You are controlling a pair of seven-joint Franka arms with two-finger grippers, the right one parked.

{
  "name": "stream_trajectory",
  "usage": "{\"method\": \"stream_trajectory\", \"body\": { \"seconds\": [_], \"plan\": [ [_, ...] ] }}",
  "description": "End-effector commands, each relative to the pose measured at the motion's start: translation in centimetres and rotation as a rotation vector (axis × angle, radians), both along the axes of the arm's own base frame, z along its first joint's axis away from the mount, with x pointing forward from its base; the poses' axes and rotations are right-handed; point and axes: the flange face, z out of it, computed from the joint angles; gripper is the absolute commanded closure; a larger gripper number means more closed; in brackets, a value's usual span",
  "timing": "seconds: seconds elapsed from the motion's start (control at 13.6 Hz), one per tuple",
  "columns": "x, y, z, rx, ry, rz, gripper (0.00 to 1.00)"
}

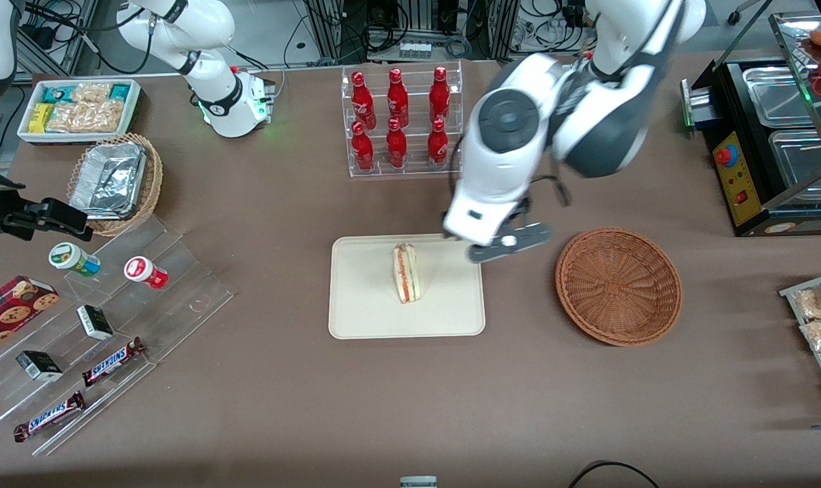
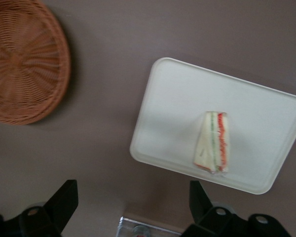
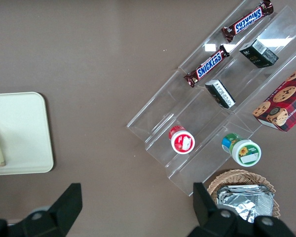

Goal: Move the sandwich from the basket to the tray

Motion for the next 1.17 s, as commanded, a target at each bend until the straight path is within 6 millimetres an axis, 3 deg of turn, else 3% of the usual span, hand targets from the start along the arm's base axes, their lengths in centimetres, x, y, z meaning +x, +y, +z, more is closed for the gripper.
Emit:
{"method": "stream_trajectory", "body": {
  "seconds": [0.0, 0.15, 0.37, 0.81, 1.1],
  "plan": [
    [0.7, 6.3, 2.5, 0.02, 0.04, 0.079, 0.01],
    [2.2, 12.0, 4.1, 0.012, 0.051, 0.06, 0.01],
    [3.8, 19.9, 5.0, -0.006, 0.09, -0.01, 0.01],
    [4.6, 29.4, 6.4, -0.047, 0.086, -0.095, 0.01],
    [2.3, 33.6, 7.8, -0.073, 0.059, -0.184, 0.01]
  ]
}}
